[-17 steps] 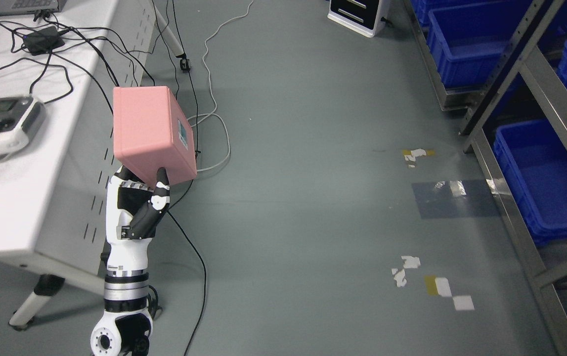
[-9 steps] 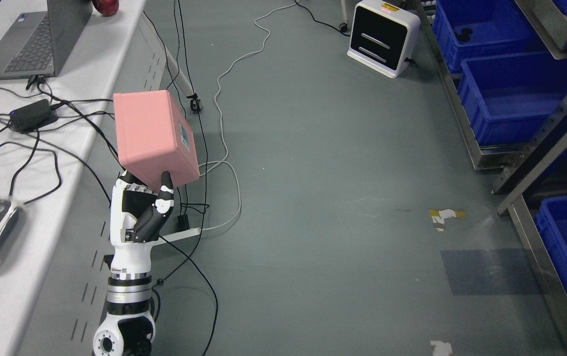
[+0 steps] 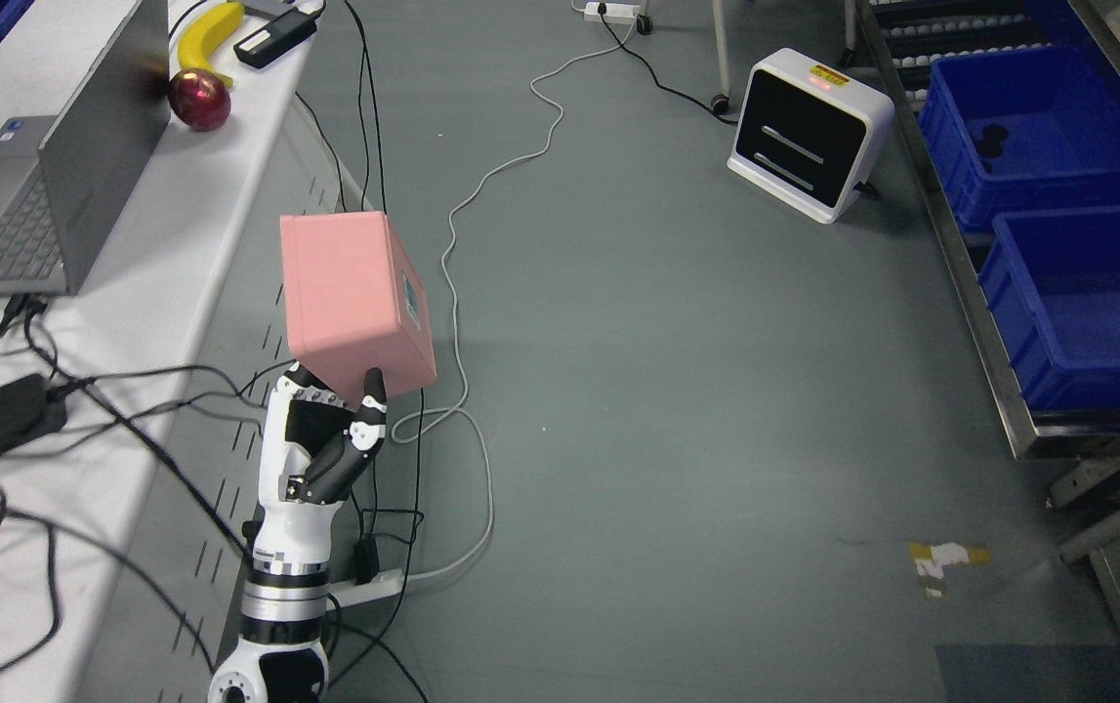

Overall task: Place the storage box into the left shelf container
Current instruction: 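Hold the pink box in the left hand while the robot turns to another shelf, then extend the left hand and drop the pink box into the blue bin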

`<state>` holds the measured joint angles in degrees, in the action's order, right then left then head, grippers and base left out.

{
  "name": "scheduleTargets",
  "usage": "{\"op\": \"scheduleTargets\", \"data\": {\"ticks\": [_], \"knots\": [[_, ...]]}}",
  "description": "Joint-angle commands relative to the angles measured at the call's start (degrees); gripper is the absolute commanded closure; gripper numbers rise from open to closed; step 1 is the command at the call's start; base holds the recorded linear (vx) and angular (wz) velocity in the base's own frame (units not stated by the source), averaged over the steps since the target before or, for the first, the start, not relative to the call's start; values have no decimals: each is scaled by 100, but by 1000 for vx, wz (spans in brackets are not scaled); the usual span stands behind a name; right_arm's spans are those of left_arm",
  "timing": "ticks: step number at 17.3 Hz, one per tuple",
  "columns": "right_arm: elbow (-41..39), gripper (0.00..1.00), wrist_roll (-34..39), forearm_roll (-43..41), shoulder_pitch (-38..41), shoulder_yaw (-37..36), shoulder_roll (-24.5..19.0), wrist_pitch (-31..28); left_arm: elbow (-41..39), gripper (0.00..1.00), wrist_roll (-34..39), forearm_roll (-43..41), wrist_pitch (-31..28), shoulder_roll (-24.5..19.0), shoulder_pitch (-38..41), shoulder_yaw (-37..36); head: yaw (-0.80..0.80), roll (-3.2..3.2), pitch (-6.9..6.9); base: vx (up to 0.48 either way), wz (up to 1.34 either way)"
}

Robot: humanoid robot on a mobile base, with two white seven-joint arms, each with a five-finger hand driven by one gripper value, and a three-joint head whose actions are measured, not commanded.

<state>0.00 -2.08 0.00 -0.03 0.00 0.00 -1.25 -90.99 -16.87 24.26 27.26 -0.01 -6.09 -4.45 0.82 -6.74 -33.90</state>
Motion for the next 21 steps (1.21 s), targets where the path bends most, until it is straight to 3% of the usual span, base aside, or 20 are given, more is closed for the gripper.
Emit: {"op": "scheduleTargets", "data": {"ticks": [1,10,21], "knots": [[-100,0,-38,9,55,-27,100,2,142,96,-80,0,103,-99,143,-495,0,0,0,588,-296],[-100,0,-38,9,55,-27,100,2,406,96,-307,-18,165,-99,406,-811,0,0,0,470,-1152],[-100,0,-38,9,55,-27,100,2,520,95,-1178,-123,104,-166,461,-777,0,0,0,268,-1192]]}}
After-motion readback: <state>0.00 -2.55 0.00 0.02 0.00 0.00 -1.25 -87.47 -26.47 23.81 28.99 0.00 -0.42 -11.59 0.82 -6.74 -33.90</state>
